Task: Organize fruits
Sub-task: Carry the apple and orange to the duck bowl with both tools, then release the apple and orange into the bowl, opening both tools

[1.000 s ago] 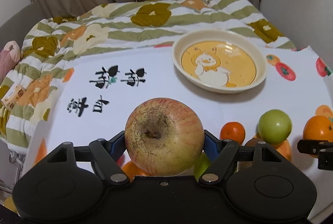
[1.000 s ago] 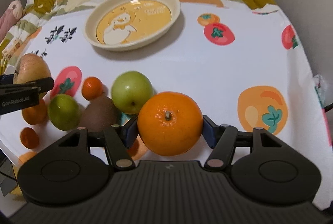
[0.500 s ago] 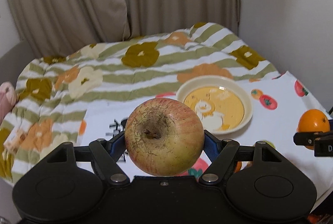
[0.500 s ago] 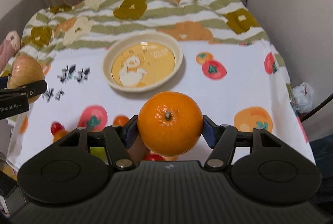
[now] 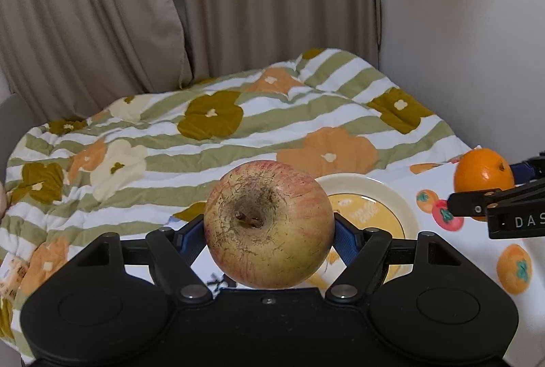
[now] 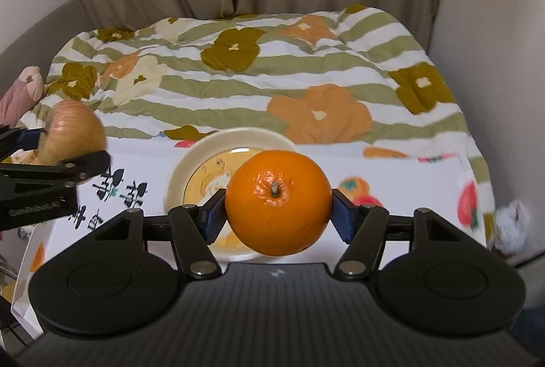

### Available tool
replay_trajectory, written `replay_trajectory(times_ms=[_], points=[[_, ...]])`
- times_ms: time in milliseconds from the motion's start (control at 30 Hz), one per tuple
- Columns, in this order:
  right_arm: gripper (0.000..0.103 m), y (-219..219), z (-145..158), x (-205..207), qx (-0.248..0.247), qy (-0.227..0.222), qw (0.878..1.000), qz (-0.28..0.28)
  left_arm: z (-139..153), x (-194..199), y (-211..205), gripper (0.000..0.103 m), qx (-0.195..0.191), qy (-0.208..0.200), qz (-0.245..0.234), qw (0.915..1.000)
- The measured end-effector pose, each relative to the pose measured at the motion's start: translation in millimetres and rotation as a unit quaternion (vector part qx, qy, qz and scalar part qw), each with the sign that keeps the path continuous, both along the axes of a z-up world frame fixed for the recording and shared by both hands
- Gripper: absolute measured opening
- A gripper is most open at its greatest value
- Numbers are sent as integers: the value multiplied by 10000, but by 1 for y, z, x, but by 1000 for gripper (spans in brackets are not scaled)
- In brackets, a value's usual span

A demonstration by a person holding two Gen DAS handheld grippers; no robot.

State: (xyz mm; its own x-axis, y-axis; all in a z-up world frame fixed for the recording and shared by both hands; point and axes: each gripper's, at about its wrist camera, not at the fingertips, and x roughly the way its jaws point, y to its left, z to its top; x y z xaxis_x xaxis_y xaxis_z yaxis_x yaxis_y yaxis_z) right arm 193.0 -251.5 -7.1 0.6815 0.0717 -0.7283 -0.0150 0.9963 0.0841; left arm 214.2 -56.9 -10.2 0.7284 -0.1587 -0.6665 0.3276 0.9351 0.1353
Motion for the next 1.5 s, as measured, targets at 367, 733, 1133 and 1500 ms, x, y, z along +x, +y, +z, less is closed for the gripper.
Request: replay_trajectory(times_ms=[367,733,1133,1500], points=[[78,-34,-40,91,116,262,9993,224,-66,81,-62,79,347,527,-161,9979],[78,-58,-78,117,204,608,9973,347,-117,114,-98,79,724,775,-209,9941],[78,-56,-75,123,203,591,9963,594,-100,109,-86,98,613,626,-225,9959],[78,-33,-87,124,-132,553,9908,1225,-84,70,-43,98,686,614,280,9954]])
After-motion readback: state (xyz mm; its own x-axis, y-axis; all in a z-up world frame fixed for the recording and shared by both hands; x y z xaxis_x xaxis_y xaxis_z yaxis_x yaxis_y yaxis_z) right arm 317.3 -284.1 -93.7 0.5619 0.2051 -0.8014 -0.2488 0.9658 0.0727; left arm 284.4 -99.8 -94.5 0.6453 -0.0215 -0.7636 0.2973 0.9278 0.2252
